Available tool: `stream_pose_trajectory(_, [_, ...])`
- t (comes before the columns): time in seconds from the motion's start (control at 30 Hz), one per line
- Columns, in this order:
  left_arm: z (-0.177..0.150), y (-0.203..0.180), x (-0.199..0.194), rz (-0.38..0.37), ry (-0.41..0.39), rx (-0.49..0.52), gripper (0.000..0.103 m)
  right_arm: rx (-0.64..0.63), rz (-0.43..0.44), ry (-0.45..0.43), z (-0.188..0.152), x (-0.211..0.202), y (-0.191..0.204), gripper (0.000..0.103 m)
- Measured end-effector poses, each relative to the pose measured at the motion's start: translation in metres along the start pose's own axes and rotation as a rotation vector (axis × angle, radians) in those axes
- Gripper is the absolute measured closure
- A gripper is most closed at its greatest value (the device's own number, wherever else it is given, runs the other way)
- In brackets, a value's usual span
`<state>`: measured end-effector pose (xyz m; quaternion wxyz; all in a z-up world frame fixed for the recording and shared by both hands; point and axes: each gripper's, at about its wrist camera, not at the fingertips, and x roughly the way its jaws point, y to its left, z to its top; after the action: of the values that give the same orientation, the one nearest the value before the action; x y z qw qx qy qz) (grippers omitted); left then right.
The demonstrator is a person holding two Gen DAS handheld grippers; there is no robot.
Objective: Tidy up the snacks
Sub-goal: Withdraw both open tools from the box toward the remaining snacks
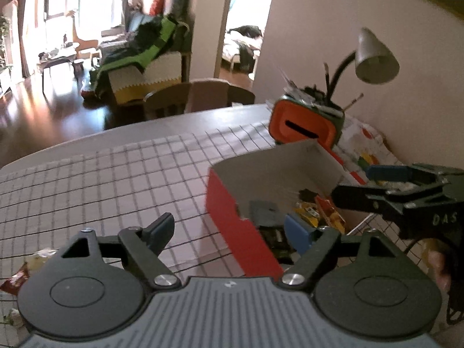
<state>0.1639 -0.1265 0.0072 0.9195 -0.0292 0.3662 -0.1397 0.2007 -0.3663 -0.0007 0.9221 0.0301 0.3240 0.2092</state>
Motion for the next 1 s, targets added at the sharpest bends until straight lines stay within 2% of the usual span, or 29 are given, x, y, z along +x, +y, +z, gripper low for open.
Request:
stream_pose_trajectory(0.1, [-0.006,0.019,-0.02,0.031,-0.053,0.006,0.018,-0.003,0.016,-0.022,0.0,0.003,0.026,0.0])
stream_pose_trajectory(0.2, [-0.015,0.038,-0.042,0.054,-0.109,0.017,0.012,0.005,0.045,-0.025,0.0,0.01,0.049,0.0])
stream_pose_trajectory(0.33, [-0.027,0.066,-0.062,0.062,-0.132,0.013,0.009,-0.014,0.062,-0.021,-0.001,0.024,0.084,0.0])
stream_pose_trajectory(0.57, [-0.054,0.124,-0.083,0.105,-0.125,-0.05,0.008,-0.027,0.083,-0.005,0.002,0.052,0.13,0.0])
stream_pose_trajectory(0.67, [-0.072,0.15,-0.091,0.161,-0.12,-0.061,0.008,-0.036,0.091,0.011,-0.002,0.065,0.149,0.0])
stream_pose_trajectory(0.8, [-0.095,0.181,-0.094,0.213,-0.081,-0.092,0.008,-0.056,0.102,0.058,-0.012,0.085,0.17,0.0])
stream_pose_trajectory(1.0, [-0.125,0.226,-0.091,0.281,-0.033,-0.14,0.008,-0.175,0.106,0.146,-0.032,0.124,0.211,0.0])
